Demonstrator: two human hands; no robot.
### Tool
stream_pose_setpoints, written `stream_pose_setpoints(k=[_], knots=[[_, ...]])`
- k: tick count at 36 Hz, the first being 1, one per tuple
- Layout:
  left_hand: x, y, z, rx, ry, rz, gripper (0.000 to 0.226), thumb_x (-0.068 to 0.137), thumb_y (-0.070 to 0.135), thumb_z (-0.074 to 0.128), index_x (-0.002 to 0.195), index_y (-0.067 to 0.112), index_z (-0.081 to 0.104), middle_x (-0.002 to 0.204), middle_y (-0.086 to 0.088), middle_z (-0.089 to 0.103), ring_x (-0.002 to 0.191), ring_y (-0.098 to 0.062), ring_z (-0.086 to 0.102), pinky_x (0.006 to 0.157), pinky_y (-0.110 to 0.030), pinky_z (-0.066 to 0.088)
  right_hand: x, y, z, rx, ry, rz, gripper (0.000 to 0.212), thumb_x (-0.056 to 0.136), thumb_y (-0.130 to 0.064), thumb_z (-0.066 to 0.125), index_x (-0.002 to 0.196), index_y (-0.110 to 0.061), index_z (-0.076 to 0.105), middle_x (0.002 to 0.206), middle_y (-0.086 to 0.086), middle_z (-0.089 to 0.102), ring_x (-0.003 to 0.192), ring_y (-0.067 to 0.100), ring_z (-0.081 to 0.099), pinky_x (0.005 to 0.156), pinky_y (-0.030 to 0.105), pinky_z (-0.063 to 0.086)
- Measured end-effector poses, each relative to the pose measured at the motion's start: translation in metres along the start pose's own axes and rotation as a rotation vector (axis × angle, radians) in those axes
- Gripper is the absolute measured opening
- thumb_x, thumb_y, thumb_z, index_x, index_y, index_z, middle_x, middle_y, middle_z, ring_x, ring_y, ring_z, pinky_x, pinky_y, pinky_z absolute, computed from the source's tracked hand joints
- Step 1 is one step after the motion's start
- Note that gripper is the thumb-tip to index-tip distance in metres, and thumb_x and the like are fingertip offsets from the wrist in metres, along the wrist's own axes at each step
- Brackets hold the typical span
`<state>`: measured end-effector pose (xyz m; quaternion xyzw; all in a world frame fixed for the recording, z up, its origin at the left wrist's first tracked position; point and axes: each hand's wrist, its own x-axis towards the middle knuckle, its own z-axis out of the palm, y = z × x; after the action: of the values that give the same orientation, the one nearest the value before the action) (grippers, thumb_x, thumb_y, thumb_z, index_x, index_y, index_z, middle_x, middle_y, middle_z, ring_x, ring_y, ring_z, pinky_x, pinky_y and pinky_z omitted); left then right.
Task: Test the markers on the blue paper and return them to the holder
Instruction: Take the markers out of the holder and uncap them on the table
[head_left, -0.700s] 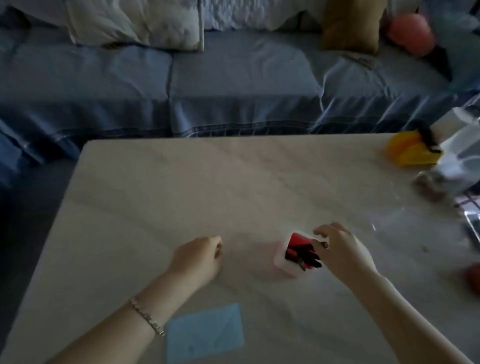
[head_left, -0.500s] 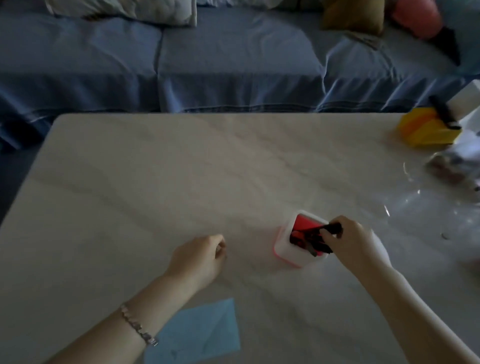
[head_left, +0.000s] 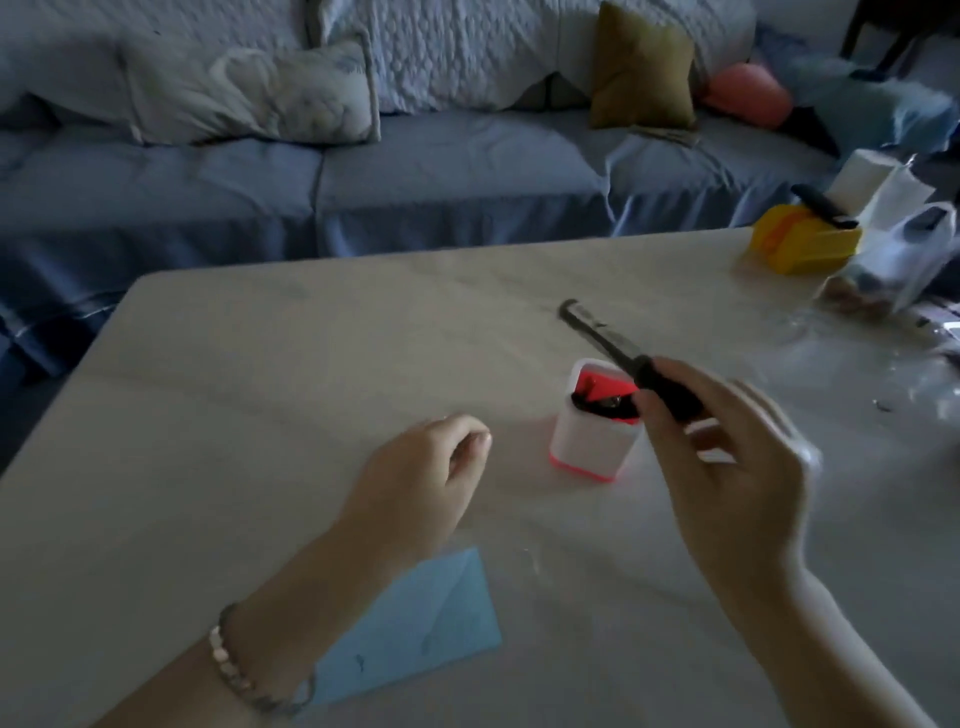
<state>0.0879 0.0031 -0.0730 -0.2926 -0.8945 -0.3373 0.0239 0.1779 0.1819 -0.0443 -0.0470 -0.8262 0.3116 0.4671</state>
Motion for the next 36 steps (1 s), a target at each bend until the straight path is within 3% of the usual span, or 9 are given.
stream_pose_setpoints(k=[2, 5, 9, 12, 17, 20, 22, 29, 36], knots=[[-0.016, 0.011, -0.006, -0.25, -0.048, -0.115, 0.061, 0.074, 0.062, 0.025, 0.088, 0.018, 0.064, 0.081, -0.001, 0.07, 0.081, -0.013, 0.064, 0.077, -0.031, 0.048, -0.031, -0.014, 0.009, 0.062, -0.014, -0.029, 0.024, 0.079, -0.02, 0.067, 0.103, -0.014, 0.065, 0.08, -0.003, 0.062, 0.058, 0.011, 0.052, 0.055, 0.012, 0.046], [-0.029, 0.021, -0.013, -0.533, -0.103, -0.211, 0.055, 0.076, 0.063, 0.034, 0.084, 0.018, 0.066, 0.083, 0.0, 0.072, 0.082, -0.01, 0.067, 0.082, -0.032, 0.05, -0.066, -0.031, 0.024, 0.113, -0.067, -0.1, 0.026, 0.079, -0.018, 0.067, 0.105, -0.013, 0.068, 0.076, 0.004, 0.067, 0.061, 0.004, 0.052, 0.058, 0.015, 0.048], [-0.043, 0.032, -0.026, -0.748, -0.122, -0.36, 0.033, 0.089, 0.038, 0.055, 0.087, 0.005, 0.06, 0.085, -0.017, 0.066, 0.074, -0.02, 0.067, 0.071, -0.033, 0.058, -0.082, -0.046, 0.037, 0.121, -0.178, -0.186, 0.035, 0.082, -0.018, 0.065, 0.115, -0.023, 0.058, 0.086, 0.001, 0.068, 0.071, 0.011, 0.061, 0.061, 0.023, 0.052], [-0.048, 0.028, -0.037, -0.847, -0.045, -0.437, 0.016, 0.094, 0.021, 0.05, 0.085, 0.009, 0.055, 0.072, -0.006, 0.058, 0.064, -0.015, 0.063, 0.064, -0.033, 0.058, -0.077, -0.052, 0.045, 0.108, -0.323, -0.152, 0.052, 0.074, -0.007, 0.065, 0.12, -0.028, 0.053, 0.089, -0.014, 0.062, 0.079, 0.004, 0.055, 0.07, 0.013, 0.046], [-0.058, 0.006, -0.051, -0.618, 0.009, -0.313, 0.008, 0.097, 0.024, 0.042, 0.095, 0.029, 0.047, 0.068, 0.003, 0.051, 0.054, -0.006, 0.057, 0.052, -0.026, 0.051, -0.062, -0.072, 0.052, 0.476, -0.459, 0.351, 0.038, 0.079, -0.011, 0.068, 0.102, -0.038, 0.056, 0.074, -0.007, 0.064, 0.064, 0.004, 0.056, 0.062, 0.012, 0.045], [-0.071, -0.002, -0.049, -0.245, -0.062, -0.141, 0.011, 0.097, 0.037, 0.036, 0.1, 0.037, 0.047, 0.077, 0.013, 0.057, 0.067, 0.002, 0.055, 0.061, -0.016, 0.046, -0.049, -0.085, 0.06, 0.683, -0.556, 0.712, 0.013, 0.083, -0.025, 0.063, 0.094, -0.022, 0.058, 0.055, -0.003, 0.058, 0.049, 0.008, 0.049, 0.047, 0.017, 0.039], [-0.081, -0.007, -0.045, -0.089, -0.04, -0.116, 0.024, 0.097, 0.041, 0.033, 0.1, 0.026, 0.051, 0.089, 0.01, 0.058, 0.078, -0.003, 0.056, 0.069, -0.022, 0.046, -0.049, -0.091, 0.073, 0.704, -0.591, 0.824, 0.025, 0.086, -0.031, 0.059, 0.075, -0.01, 0.052, 0.047, -0.003, 0.048, 0.042, 0.01, 0.041, 0.04, 0.018, 0.032], [-0.096, -0.024, -0.05, -0.02, -0.084, -0.098, 0.022, 0.1, 0.027, 0.03, 0.105, 0.017, 0.05, 0.1, -0.001, 0.057, 0.093, -0.019, 0.055, 0.076, -0.026, 0.041, -0.07, -0.102, 0.109, 0.574, -0.631, 0.896, 0.039, 0.083, -0.023, 0.058, 0.053, -0.007, 0.038, 0.038, 0.0, 0.033, 0.034, 0.014, 0.03, 0.039, 0.022, 0.025], [-0.097, -0.03, -0.045, 0.124, -0.135, -0.079, 0.049, 0.086, 0.042, 0.013, 0.111, 0.019, 0.047, 0.097, -0.002, 0.065, 0.086, -0.028, 0.061, 0.07, -0.033, 0.041, -0.073, -0.105, 0.116, 0.571, -0.6, 0.903, 0.033, 0.082, -0.006, 0.048, 0.054, -0.008, 0.033, 0.039, 0.001, 0.028, 0.031, 0.014, 0.026, 0.034, 0.018, 0.021]])
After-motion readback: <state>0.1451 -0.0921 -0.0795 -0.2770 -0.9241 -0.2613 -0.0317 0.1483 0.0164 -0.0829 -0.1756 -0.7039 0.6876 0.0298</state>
